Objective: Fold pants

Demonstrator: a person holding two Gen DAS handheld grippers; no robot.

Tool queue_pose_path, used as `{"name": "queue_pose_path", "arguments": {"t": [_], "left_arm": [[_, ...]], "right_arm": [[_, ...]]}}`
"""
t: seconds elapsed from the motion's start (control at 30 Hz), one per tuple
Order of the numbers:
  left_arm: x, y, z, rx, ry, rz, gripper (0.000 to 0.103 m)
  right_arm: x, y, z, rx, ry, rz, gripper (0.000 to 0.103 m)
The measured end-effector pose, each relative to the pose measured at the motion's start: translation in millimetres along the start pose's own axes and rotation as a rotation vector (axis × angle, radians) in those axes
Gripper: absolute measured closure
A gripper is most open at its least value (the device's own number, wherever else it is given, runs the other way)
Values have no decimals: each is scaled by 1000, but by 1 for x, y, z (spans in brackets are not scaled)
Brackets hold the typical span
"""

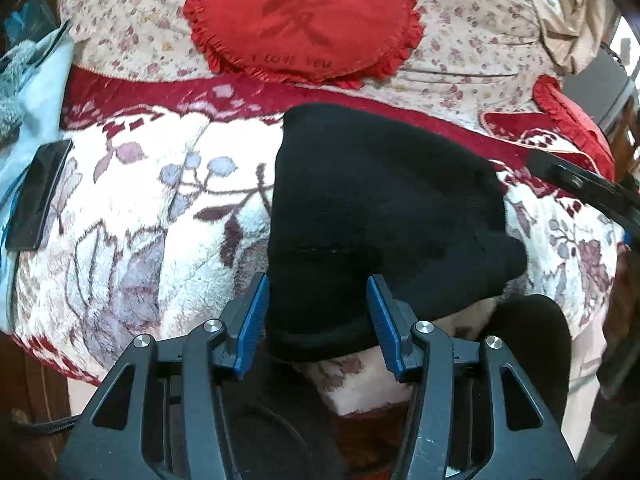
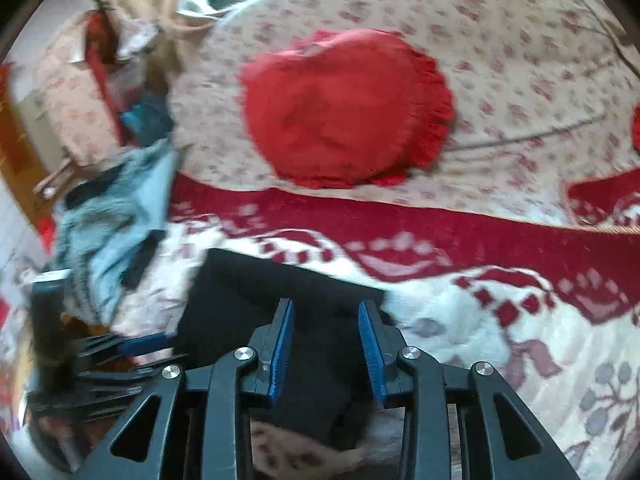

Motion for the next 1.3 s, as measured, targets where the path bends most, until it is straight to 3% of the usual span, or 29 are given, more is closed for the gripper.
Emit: {"name": "queue_pose_path", "arguments": {"t": [0.1,0.27,0.37,0.6,0.77,0.83,0.9,1.3], "left_arm": [[2,6,0,-3,-13,-7,53],[3,13,-2,5,-21,-22,50],[2,7,-9,25,-52,-19,50],[-11,-9,-14,-3,-68,28,50],[-17,10,-2,-15,-54,2,50],[-18,18,3,-23,-53,-6,38],[-18,24,5,-36,-64,-7,35],[-25,19,9,-45,-53,-1,35]], "right_arm": [[10,18,-16,-25,-35,-75,71],[47,63,-13,41,-21,-267,71],[46,53,-14,31,-17,-241,71],[38,24,-13,42,-6,-182,71],[46,37,-5,18,26,-229,71],[50,45,-2,20,21,-245,70],[50,49,3,4,31,-236,70],[40,31,12,-2,76,-187,66]]}}
Point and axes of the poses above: each gripper's, at about its wrist camera, not at the fingertips, and y roughly the way its jaws point, z to its right, x to its underside, the point moved 1 cm from there along y, roughly the way its jaws point, and after that the axes turned 11 degrees about -x, right-handed, at the moved point
